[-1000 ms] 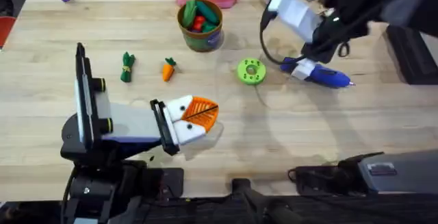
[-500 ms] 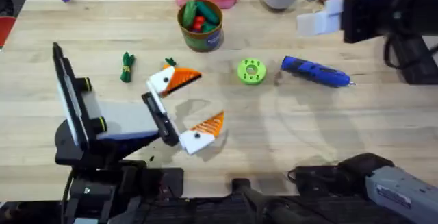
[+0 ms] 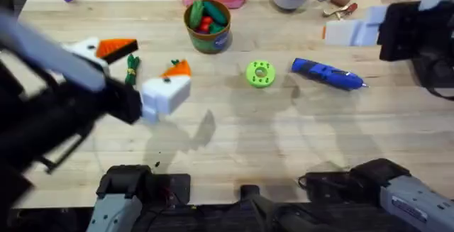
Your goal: Pick up the gripper from the table and insert it into the empty holder that is missing its gripper. Then pick up a screw, insert it into the mounting hole, and use the screwdriver to tighten it. Finally, clean up the table by picking up the vegetable and placing it into the bucket.
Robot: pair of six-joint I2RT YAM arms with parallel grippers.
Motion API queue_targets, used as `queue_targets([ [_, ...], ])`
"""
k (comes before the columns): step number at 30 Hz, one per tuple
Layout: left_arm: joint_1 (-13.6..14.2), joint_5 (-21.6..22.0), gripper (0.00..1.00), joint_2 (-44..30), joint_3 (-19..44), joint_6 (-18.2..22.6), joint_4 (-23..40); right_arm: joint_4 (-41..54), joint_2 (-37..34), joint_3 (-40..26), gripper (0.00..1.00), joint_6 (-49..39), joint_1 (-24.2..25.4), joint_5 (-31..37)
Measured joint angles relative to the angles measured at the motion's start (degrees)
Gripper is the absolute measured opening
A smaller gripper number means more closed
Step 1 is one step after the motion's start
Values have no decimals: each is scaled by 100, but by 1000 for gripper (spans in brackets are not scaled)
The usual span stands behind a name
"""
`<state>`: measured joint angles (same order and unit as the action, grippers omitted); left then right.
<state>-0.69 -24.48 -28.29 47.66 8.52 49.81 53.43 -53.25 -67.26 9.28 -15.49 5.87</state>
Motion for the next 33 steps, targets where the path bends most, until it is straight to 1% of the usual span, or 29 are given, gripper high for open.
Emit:
queue_targets([
  [2,0,131,985,-587,530,24,404,96,0,0,993,17,0,0],
  [4,0,191,985,-987,867,10,600,126,0,0,994,17,0,0],
  [6,0,233,985,-1313,1111,2,633,163,0,0,994,17,0,0],
  [9,0,395,985,-1635,1262,-15,557,191,0,0,994,17,0,0],
  [13,0,933,985,-2129,1472,-103,814,192,0,0,994,17,0,0],
  [16,0,1273,985,-2727,1701,-195,1070,192,0,0,994,17,0,0],
  [19,0,1472,985,-3511,1926,-273,1229,192,0,0,994,17,0,0],
  [26,0,1641,985,-5159,2168,-343,1212,192,0,0,992,17,0,0],
  [31,10,1689,985,-6012,2236,-408,1065,192,0,0,994,17,0,0],
  [33,56,1711,985,-6299,2239,-422,973,192,0,0,994,17,0,0],
])
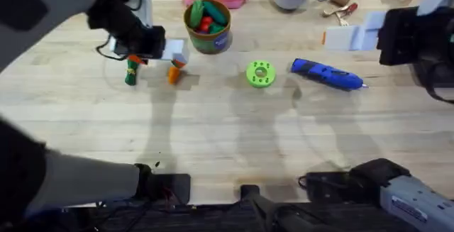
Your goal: Pick up the gripper from the table and insert it into the empty holder that is missing its gripper. Then pick up a screw, insert it into the mounting hole, and use the screwdriver to tighten it. Finally, clean up the table by picking up the vegetable and placing it into the bucket.
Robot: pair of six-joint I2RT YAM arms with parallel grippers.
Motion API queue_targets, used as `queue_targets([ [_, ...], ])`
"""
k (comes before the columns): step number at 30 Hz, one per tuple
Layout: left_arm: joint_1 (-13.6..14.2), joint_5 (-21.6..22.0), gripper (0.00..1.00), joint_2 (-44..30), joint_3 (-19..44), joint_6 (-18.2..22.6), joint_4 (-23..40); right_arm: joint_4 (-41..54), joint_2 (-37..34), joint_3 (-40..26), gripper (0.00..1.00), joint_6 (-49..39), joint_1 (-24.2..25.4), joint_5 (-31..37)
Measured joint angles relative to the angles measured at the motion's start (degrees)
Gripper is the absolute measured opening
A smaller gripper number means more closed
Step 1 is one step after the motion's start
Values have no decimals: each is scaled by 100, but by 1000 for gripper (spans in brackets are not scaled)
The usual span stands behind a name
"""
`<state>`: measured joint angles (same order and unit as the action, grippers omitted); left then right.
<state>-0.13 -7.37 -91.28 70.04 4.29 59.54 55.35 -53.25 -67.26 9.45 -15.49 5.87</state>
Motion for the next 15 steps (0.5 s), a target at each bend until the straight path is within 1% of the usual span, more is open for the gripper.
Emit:
queue_targets([
  [8,486,308,985,-803,22,-4,-215,0,0,0,994,0,0,0],
  [13,499,413,993,-1171,22,-25,-271,0,0,0,994,0,0,0],
  [15,491,424,942,-1248,22,-43,-305,0,0,0,994,0,0,0],
])
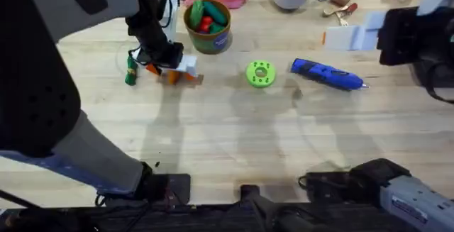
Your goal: Pick up the gripper from the table and insert it into the empty holder that is missing its gripper. Then pick up a screw, insert it into the mounting hole, and use the screwdriver to tighten it. Finally, clean up the table by picking up the vegetable and placing it into the bucket.
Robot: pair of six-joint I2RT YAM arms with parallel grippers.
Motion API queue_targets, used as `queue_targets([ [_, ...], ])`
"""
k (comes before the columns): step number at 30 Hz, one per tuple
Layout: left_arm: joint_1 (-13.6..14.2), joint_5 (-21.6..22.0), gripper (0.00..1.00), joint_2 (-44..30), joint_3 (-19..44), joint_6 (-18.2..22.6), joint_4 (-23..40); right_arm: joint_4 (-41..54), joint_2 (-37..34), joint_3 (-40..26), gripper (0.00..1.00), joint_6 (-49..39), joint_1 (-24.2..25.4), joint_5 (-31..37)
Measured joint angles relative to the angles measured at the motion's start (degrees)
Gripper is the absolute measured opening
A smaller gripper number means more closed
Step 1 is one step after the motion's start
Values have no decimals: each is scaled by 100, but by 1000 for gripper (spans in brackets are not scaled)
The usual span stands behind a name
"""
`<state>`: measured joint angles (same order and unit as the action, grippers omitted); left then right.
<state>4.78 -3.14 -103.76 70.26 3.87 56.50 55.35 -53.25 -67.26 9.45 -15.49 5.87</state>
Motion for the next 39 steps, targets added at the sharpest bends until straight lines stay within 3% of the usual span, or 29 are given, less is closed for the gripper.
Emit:
queue_targets([
  [1,0,0,918,-18,0,-1,-14,0,0,0,994,2,0,0],
  [3,0,2,741,-44,4,-17,-19,0,0,0,994,0,0,0],
  [7,0,13,101,-48,7,-23,-48,0,0,0,994,0,0,0],
  [8,0,16,37,-48,9,-8,-56,0,0,0,993,0,0,0],
  [17,0,20,26,-48,143,-241,141,0,0,0,994,0,0,0],
  [28,0,-30,26,405,1963,-434,1079,0,0,0,994,0,0,0],
  [32,0,-303,26,719,2587,-436,1052,0,0,0,994,2,0,0],
  [39,100,-805,26,647,2702,-460,597,0,0,0,994,0,0,0],
])
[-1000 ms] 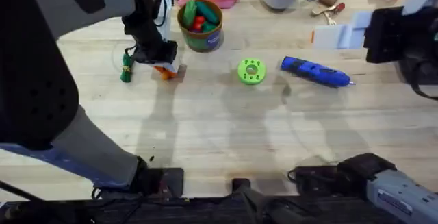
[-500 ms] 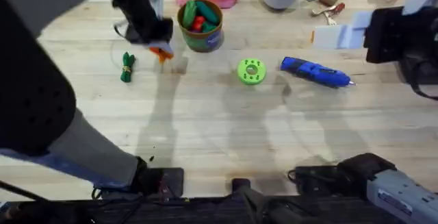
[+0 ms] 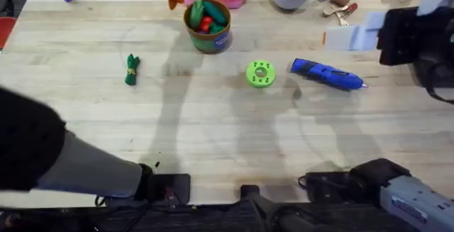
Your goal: Pick up the gripper from the table and insert it into the empty holder that is missing its gripper. Then pick up a screw, insert it into the mounting hole, and use the screwdriver to tighten it. Finally, clean up the table by picking up the vegetable and placing it into the bucket.
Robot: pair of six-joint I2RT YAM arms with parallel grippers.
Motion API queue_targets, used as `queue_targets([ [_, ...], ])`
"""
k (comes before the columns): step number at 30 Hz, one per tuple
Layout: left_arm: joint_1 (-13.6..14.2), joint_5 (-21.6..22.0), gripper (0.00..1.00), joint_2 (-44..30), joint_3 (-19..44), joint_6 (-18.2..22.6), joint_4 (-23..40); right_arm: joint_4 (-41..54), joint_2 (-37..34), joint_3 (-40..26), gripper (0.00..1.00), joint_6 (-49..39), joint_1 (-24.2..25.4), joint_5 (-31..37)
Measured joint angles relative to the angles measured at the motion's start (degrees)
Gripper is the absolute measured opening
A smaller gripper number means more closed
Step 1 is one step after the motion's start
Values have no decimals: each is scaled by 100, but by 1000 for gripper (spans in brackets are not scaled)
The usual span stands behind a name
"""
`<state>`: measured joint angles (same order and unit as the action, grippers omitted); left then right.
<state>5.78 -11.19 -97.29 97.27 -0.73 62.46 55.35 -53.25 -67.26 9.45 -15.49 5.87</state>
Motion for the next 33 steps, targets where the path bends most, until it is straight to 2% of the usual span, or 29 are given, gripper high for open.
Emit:
queue_targets([
  [7,455,-90,26,-739,0,-17,-506,0,0,0,994,0,0,0],
  [11,611,-116,26,-1081,-8,-17,-619,0,0,0,993,0,0,0],
  [12,619,-121,142,-1118,-17,-3,-619,0,0,0,994,0,0,0],
  [17,594,-124,933,-1108,-22,-36,-598,0,0,0,994,2,0,0],
  [18,587,-125,968,-1099,-22,-42,-569,0,0,0,994,0,0,0],
  [23,586,-104,987,-960,-26,-42,-338,0,0,0,994,0,0,0],
  [26,586,-9,985,-594,-31,-57,-77,0,0,0,994,2,0,0],
  [27,586,77,986,-435,-31,-63,36,0,0,0,994,0,0,0],
  [28,572,420,985,166,-47,-123,440,0,0,0,994,0,0,0],
  [30,519,559,985,575,-159,-135,529,0,0,0,994,0,0,0],
  [33,282,698,985,1272,-649,-146,526,0,0,0,994,0,0,0],
])
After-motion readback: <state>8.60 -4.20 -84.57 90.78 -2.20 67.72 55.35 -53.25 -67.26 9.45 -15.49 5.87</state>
